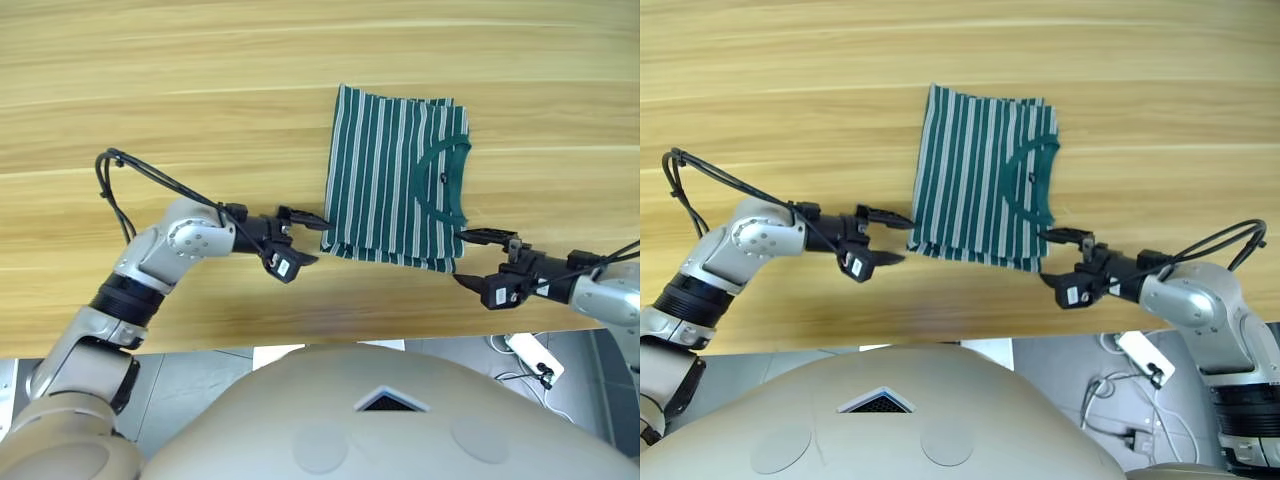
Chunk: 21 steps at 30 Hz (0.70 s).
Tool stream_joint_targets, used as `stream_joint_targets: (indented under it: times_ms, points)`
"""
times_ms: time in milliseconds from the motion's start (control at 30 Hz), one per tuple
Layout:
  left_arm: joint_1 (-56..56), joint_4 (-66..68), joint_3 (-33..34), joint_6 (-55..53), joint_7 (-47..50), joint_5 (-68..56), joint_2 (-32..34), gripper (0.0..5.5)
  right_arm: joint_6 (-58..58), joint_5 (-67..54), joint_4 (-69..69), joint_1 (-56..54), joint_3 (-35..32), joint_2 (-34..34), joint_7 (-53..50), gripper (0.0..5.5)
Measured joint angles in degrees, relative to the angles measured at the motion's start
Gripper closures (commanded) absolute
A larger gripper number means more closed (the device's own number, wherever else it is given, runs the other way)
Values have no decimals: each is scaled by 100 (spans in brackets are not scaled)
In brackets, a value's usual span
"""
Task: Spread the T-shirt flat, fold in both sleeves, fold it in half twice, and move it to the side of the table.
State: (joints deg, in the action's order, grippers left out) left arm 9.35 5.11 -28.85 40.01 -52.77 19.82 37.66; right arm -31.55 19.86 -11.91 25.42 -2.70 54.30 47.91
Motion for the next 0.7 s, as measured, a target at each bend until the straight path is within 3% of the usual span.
stream_joint_targets:
  times_ms: [533, 700]
  points:
    - [416, 380, -339, 296, 452, 312, -14, 195, 172, 164, 275, -507, 807, 60, -297, 438]
    - [412, 362, -417, 330, 449, 303, 96, 282, 249, 172, 322, -601, 1001, 60, -359, 536]
